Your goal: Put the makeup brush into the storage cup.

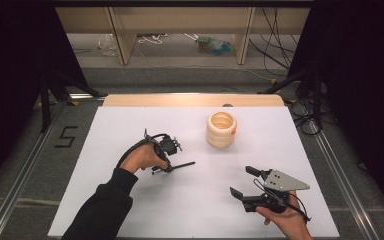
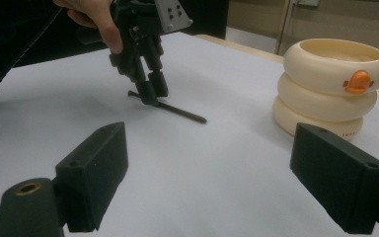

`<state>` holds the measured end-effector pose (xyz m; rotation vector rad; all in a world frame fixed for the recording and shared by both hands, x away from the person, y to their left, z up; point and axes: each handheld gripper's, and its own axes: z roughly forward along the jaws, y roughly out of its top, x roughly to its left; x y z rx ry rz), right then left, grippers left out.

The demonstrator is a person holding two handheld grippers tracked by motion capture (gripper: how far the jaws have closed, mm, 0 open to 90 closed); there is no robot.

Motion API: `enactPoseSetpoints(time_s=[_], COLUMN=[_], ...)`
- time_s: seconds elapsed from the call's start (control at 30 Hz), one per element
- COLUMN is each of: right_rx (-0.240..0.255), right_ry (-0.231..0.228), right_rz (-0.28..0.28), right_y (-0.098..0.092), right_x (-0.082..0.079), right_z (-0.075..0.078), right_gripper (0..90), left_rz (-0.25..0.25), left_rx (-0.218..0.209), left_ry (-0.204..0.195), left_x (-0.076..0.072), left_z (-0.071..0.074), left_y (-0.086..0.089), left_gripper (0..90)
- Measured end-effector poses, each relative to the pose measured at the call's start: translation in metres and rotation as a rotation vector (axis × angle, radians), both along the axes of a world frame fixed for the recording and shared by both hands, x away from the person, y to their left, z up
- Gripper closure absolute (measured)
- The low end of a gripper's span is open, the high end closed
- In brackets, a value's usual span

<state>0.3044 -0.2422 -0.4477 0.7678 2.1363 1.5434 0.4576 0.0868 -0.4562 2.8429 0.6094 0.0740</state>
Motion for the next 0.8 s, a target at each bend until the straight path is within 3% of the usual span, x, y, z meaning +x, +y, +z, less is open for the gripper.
enactPoseSetpoints(time_s=[0.3,0.33,0.4,0.47,0.5,0.57,0.63,0.8], right_rx=[0.012,-0.006,-0.010,-0.005,-0.006,0.013,-0.007,-0.001], right_ry=[-0.003,0.009,0.006,0.033,0.033,0.018,0.007,0.006], right_rz=[-0.001,-0.001,-0.002,0.001,0.001,0.004,-0.001,-0.001], right_y=[0.0009,-0.0003,-0.0005,0.0001,0.0001,0.0012,0.0002,0.0009], right_x=[0.0005,-0.0001,0.0001,-0.0014,-0.0015,-0.0005,-0.0004,-0.0005], right_z=[-0.0008,0.0001,0.0002,0.0004,0.0003,-0.0006,0.0002,0.0001], right_gripper=[16.0,16.0,16.0,16.0,16.0,16.0,16.0,16.0], left_rz=[-0.004,-0.005,-0.009,0.005,-0.010,-0.026,-0.022,-0.035], left_rx=[0.015,0.018,0.024,0.011,0.029,0.042,0.039,0.040], left_ry=[0.012,0.010,0.006,0.003,0.002,0.004,0.007,0.007], left_x=[0.0024,0.0023,0.0022,0.0002,0.0007,0.0010,0.0003,0.0003], left_z=[-0.0016,-0.0016,-0.0016,-0.0027,-0.0018,-0.0012,-0.0014,-0.0013], left_y=[-0.0012,-0.0016,-0.0027,-0.0048,-0.0054,-0.0058,-0.0062,-0.0065], left_gripper=[74.5,74.9,76.1,77.5,78.0,79.4,80.6,83.5])
